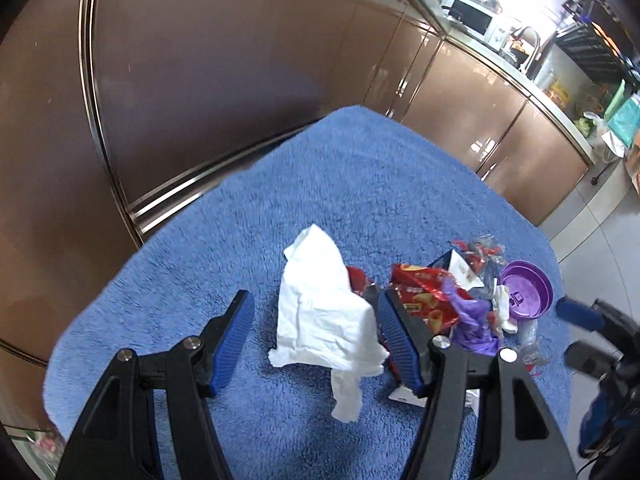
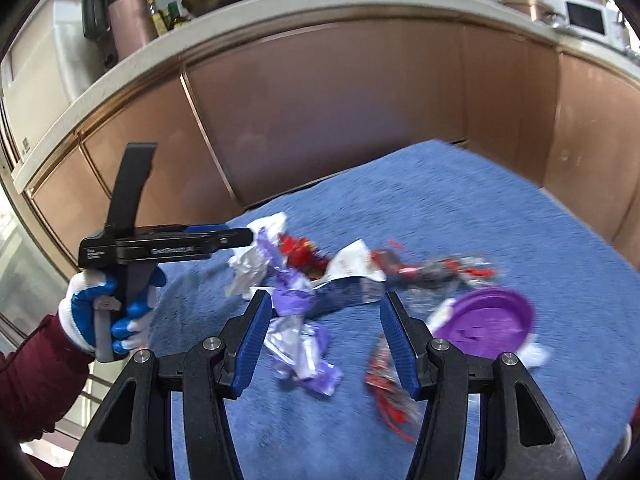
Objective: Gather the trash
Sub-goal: 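Grasp a white tissue with the left tool while the right tool grasps the purple bag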
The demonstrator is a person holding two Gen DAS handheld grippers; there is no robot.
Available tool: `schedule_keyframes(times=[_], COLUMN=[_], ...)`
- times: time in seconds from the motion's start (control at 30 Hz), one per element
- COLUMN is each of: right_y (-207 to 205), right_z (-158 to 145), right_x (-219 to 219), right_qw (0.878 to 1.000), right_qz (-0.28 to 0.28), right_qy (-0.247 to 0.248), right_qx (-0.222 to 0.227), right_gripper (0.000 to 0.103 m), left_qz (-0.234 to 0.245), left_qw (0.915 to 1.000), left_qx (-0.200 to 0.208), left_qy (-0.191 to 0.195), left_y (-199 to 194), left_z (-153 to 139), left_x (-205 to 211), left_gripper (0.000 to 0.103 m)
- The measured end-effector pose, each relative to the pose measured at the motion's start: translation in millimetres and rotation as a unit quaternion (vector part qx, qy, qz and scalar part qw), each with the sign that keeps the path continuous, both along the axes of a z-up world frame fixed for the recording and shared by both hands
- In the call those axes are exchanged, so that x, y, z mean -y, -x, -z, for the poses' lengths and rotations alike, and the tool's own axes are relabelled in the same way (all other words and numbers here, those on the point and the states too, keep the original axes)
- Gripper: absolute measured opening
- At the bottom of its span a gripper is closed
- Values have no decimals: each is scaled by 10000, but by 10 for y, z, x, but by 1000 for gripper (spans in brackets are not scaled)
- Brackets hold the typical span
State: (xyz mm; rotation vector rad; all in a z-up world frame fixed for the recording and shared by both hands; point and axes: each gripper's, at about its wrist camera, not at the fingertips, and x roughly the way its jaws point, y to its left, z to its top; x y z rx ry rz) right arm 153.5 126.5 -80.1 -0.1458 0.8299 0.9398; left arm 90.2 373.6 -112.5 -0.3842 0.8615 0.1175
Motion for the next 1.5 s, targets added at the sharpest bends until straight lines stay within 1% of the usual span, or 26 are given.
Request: schedule_keyframes(times=[0.1, 0.23, 0.3, 0.33, 0.37, 0.4, 0.57, 0.6, 0.63, 0.67, 0.7, 0.77, 0.9, 1.03, 1.27, 1.5], right_y=[-45, -99, -141, -152, -166, -181, -215, -223, -226, -226, -221, -201, -171, -108, 60, 233], right_z=[144, 286, 359, 368, 390, 425, 522, 541, 558, 574, 586, 587, 557, 462, 157, -114], right_x=[-168, -329, -381, -394, -413, -434, -481, -490, -500, -512, -517, -536, -532, -470, -312, -70], right_qw=[9998, 9990, 9984, 9982, 9978, 9974, 9956, 9952, 9949, 9945, 9943, 9943, 9943, 9948, 9959, 9969], right_qz=[-140, -295, -339, -349, -368, -389, -460, -472, -481, -508, -519, -553, -583, -601, -581, -431], right_qy=[41, 59, 54, 51, 51, 53, 26, 14, 9, -4, -14, -22, -114, -232, -466, -621], right_qx=[-164, -345, -457, -491, -546, -603, -819, -861, -885, -916, -927, -909, -882, -791, -512, -221], right_gripper=[56, 56, 56, 55, 54, 51, 43, 42, 37, 35, 32, 31, 29, 28, 28, 28], left_qz=[25, 69, 100, 115, 131, 138, 171, 182, 192, 203, 212, 225, 205, 170, 157, 249], left_qw=[9999, 9995, 9993, 9992, 9990, 9989, 9979, 9979, 9979, 9980, 9980, 9980, 9981, 9980, 9982, 9974], left_qx=[-16, -46, -55, -61, -69, -75, -72, -64, -56, -44, -33, -12, 57, 177, 398, 632], left_qy=[147, 293, 350, 378, 413, 441, 625, 616, 609, 605, 602, 591, 573, 578, 423, 236], left_y=[-23, -56, -68, -79, -84, -85, -91, -89, -84, -72, -66, -52, 11, 107, 289, 454], left_z=[46, 122, 153, 164, 180, 195, 234, 230, 224, 219, 212, 192, 128, 30, -258, -588], left_x=[-23, -47, -45, -41, -39, -38, -38, -27, -18, -10, -1, 17, 39, 39, 76, 247], left_gripper=[63, 60, 52, 49, 44, 39, 26, 23, 21, 19, 15, 13, 10, 10, 9, 9])
